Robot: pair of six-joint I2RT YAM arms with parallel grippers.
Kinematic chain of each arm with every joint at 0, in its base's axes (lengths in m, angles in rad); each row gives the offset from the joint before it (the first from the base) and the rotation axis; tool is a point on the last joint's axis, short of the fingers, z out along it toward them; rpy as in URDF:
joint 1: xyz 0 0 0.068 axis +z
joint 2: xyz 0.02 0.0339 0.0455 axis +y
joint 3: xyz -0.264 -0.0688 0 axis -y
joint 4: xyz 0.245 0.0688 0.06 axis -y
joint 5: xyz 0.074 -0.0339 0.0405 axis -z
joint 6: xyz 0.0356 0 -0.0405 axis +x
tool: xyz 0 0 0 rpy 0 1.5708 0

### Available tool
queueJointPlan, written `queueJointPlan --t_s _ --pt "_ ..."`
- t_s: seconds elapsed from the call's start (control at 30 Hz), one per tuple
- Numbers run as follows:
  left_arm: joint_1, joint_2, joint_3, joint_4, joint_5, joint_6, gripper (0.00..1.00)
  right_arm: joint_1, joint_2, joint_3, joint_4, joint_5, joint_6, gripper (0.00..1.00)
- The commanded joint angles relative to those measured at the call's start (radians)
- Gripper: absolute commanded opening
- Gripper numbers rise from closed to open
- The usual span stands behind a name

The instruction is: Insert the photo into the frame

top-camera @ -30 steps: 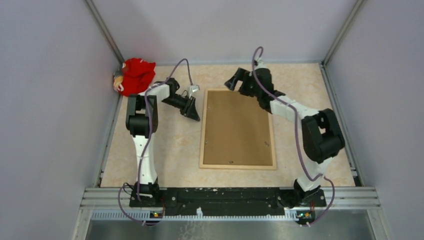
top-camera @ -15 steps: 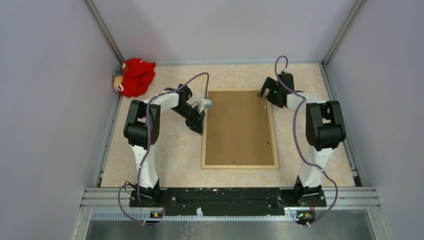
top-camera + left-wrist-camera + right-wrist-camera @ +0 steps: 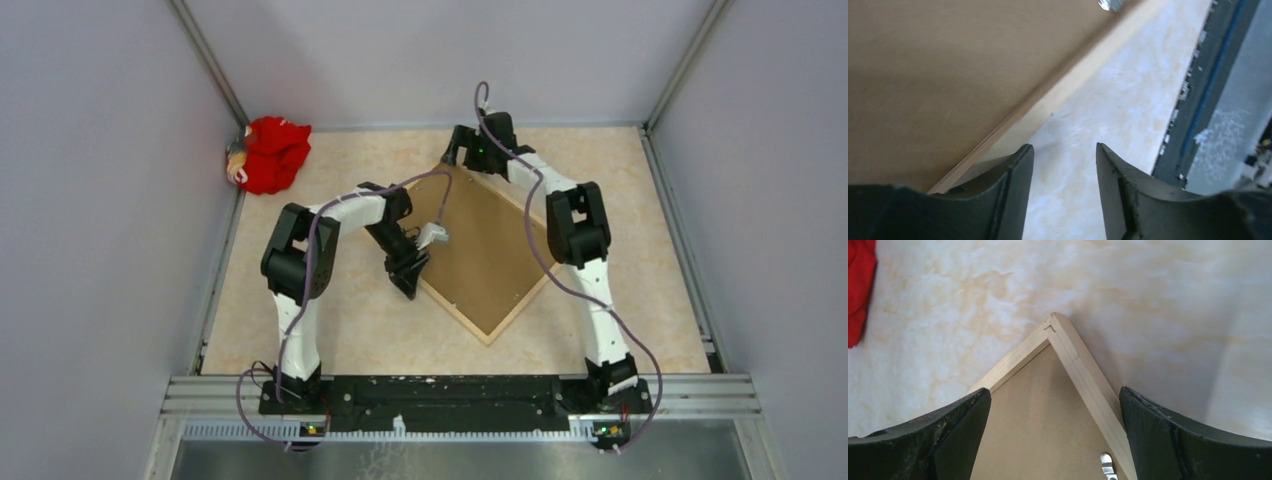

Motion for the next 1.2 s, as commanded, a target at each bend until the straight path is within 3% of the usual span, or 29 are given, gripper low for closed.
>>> queueJointPlan --t_s 0.0,0.07,0.13,0.37,0.5,0.67,0.83,1.03,1.17 --pt "-0.078 0.074 0.07 0.058 0.036 0.092 0.66 0.145 0.055 0.18 -0.212 -0.196 0.014 0.99" --pt "-0.076 0.066 0.084 -0.016 0.059 0.14 0.78 0.132 0.009 0.139 -0.18 -0.167 -0.003 0.99" --pt "-0.066 0.034 0.088 -0.089 0.081 0.193 0.98 0.112 -0.075 0.059 -0.115 -0.134 -0.022 0.99" --pt "0.061 -0.027 0.283 -0.32 0.157 0.301 0.99 0.041 -0.291 -0.074 -0.098 -0.025 -0.045 0.99" --pt "0.215 0.033 0.494 -0.296 0.171 0.225 0.98 0.022 -0.484 -0.303 -0.079 0.133 -0.008 0.99" --pt "0.357 0.176 0.679 -0.068 0.141 -0.045 0.83 -0.005 -0.789 -0.66 -0.11 0.236 0.081 0.99" --pt "0.386 0.263 0.665 0.124 0.154 -0.204 0.73 -0.081 -1.061 -0.985 -0.186 0.212 0.13 0.99" --pt "0.385 0.283 0.563 0.222 0.179 -0.275 0.58 -0.183 -1.327 -1.258 -0.264 0.221 0.151 0.99" --pt "0.386 0.305 0.527 0.189 0.188 -0.26 0.4 -0.23 -1.363 -1.363 -0.203 0.185 0.184 0.99"
